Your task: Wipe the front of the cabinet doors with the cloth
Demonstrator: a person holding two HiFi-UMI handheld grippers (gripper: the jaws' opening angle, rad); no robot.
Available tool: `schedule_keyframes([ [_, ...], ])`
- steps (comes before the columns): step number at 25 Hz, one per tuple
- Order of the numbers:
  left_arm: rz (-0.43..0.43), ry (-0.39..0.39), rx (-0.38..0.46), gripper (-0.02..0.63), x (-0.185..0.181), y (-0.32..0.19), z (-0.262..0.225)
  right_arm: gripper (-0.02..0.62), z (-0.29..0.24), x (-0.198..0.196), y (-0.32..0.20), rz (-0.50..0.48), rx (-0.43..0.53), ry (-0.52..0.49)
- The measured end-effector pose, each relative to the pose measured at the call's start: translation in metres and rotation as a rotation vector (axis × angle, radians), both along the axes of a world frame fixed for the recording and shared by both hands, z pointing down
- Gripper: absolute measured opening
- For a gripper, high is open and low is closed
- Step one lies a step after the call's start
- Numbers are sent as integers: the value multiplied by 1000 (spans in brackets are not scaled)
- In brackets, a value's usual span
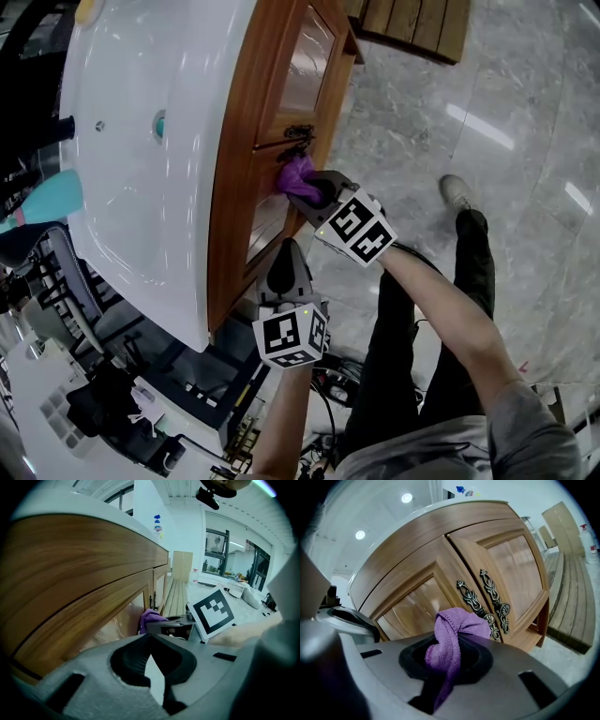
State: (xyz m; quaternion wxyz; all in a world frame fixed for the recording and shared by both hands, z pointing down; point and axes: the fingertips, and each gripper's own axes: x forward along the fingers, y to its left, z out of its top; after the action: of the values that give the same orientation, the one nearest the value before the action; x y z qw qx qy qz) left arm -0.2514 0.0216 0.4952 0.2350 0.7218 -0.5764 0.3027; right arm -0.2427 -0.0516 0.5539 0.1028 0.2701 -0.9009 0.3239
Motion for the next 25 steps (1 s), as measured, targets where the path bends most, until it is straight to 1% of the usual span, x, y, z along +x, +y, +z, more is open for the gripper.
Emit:
schedule_keyframes([
  [14, -29, -13, 10, 8, -1, 17, -15, 61, -49, 0, 2, -25, 64, -53],
  [25, -49, -28, 25, 8, -3, 21, -28, 61, -83, 1, 3, -42, 113, -89],
])
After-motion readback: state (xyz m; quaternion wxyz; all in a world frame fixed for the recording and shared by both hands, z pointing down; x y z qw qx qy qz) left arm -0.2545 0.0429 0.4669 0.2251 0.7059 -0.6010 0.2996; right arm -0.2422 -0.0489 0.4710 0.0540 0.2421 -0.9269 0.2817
